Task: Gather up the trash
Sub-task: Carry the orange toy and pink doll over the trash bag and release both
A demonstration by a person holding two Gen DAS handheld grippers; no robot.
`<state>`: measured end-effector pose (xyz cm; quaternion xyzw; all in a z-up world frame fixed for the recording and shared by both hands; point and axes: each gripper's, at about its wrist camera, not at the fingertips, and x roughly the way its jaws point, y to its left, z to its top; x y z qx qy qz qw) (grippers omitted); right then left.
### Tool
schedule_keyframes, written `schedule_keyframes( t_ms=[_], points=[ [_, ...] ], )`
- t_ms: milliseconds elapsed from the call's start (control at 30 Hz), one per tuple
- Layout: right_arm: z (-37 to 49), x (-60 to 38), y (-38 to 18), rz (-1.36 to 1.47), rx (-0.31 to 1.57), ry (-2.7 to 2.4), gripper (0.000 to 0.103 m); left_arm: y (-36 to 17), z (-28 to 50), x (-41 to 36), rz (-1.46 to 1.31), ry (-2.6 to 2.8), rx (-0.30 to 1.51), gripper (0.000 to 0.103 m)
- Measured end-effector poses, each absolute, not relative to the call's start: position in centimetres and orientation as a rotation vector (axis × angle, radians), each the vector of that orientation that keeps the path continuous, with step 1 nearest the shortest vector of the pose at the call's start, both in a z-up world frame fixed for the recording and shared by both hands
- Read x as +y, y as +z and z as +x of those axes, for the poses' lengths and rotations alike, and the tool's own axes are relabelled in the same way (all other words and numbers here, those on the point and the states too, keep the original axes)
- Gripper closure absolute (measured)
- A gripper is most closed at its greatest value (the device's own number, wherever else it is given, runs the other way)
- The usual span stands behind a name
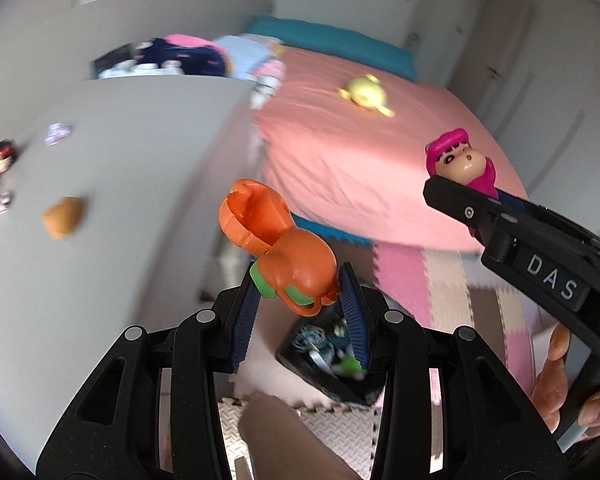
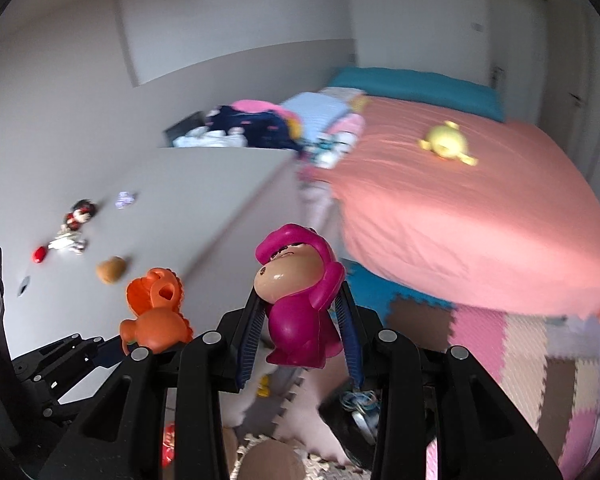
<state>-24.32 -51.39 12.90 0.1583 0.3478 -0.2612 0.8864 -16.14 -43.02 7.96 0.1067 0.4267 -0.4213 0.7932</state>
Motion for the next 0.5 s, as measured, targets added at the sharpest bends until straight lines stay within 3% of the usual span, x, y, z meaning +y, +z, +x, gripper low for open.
schedule_keyframes(
  t_ms=[367, 400, 433, 467, 500],
  points=[
    [-33.6, -56.6, 8.3, 0.448, 0.781, -0.712, 0.065, 2.6, -24.3, -50.2, 0.415, -1.056, 1.015, 0.063],
    [-33.7, -57.1, 7.7, 0.450, 0.809, -0.729, 0.063, 2.0, -24.8, -50.9, 0.450, -1.073, 1.027, 0.058],
    [-33.8, -57.6, 7.0, 0.446, 0.840, -0.767, 0.042, 1.4, -25.1, -51.4, 0.485, -1.072, 1.029, 0.025],
    [-34.0, -58.0, 6.7, 0.439, 0.851, -0.804, 0.019, 1.2, -25.7, -51.8, 0.503, -1.059, 1.021, 0.004],
    [-34.4, -58.3, 6.3, 0.423, 0.845, -0.865, 0.017, 1.0, -26.0, -51.8, 0.515, -1.038, 0.994, 0.006]
  ],
)
